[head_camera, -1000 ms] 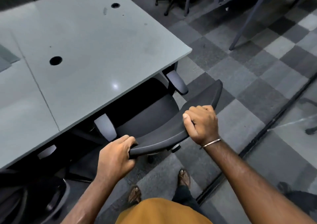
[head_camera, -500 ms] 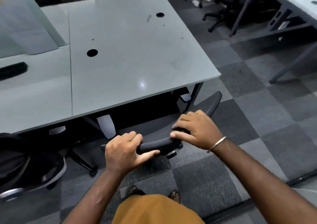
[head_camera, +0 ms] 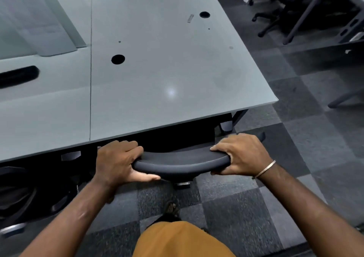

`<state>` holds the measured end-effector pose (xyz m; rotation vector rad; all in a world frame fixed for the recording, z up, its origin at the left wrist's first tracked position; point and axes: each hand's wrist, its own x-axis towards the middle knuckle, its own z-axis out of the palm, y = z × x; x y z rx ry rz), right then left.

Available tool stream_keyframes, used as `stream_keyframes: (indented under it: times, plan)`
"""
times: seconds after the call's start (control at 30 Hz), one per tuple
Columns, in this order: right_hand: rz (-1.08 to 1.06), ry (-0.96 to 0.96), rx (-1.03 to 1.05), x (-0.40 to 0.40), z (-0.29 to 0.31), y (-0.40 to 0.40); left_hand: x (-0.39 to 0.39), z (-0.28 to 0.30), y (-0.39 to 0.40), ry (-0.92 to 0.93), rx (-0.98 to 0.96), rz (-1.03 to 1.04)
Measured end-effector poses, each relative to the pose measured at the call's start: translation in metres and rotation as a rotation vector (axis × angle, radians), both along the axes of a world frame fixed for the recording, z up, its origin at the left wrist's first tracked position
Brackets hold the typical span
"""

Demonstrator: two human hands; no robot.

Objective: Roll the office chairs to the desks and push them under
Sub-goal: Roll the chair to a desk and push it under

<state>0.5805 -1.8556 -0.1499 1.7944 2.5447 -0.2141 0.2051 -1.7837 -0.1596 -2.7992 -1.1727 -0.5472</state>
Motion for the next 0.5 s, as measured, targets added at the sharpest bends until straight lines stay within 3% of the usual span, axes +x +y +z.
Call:
stream_keyframes:
  times: [0.23,0.5]
  plan:
    - [-0.029,-0.042,-0.068,0.012,0.01,0.097,0.02,0.0,0.057,-0.024,-0.074,0.112]
    - [-0.055,-0.002,-0.004,0.007,-0.007,0.097,0.014,-0.01,0.06,-0.049,-0.019,0.089]
